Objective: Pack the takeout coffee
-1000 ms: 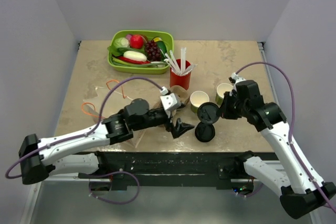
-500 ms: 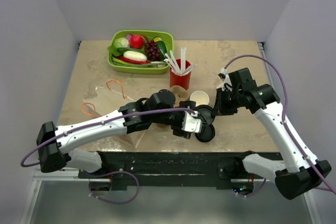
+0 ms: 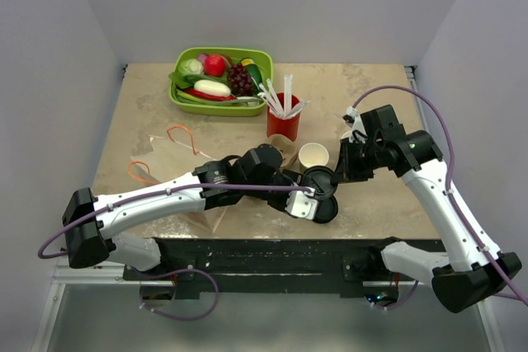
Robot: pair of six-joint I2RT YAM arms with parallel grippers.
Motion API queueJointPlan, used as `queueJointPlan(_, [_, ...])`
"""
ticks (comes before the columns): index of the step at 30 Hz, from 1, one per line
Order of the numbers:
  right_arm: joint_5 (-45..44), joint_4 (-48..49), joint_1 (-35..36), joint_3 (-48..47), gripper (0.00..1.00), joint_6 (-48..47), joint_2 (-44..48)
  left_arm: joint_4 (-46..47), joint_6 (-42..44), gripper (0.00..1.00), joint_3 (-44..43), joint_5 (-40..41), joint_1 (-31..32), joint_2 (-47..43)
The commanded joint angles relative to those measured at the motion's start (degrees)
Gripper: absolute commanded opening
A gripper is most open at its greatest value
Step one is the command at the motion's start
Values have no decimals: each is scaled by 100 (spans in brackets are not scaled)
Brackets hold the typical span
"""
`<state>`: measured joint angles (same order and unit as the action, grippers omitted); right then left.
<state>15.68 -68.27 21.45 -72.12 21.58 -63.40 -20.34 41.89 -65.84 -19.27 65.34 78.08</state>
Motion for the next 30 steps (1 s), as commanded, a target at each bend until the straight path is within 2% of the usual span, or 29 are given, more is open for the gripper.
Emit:
queueJointPlan(1, [347,-55,-1,-232,0,-93,11,302,162,51,-165,81,31,31])
queueJointPlan(4, [295,-46,-1,-189,0,-93,29,171,223,46,-262,-24,49,128])
queueJointPlan(6, [286,-20,-1,-145,0,-75,20,109,214,35,-315,-33,75,172])
queueJointPlan(11, [506,86,8,-101,0,-32,55,118,215,17,-289,20,93,190])
queueJointPlan(13, [445,68,-1,-101,0,-23,55,126,215,14,-280,2,84,163])
queueJointPlan(16, [392,51,-1,-92,0,12,55,188,215,0,-236,11,93,120])
queueJointPlan(20, [33,16,8,-145,0,48,47,486,-39,0,-131,63,93,14])
queueJointPlan(23, [-407,182,8,-329,16,223,169,1197,-830,0,62,283,84,-118])
queueJointPlan(24, [-486,417,-1,-434,30,284,231,1521,-1179,0,124,274,93,-153])
queueJointPlan(28, [-707,1236,-1,-505,65,697,600,2340,-1929,0,510,387,93,-416])
queueJointPlan(30, [-856,1595,-1,-566,72,751,776,2595,-2393,0,572,607,84,-504])
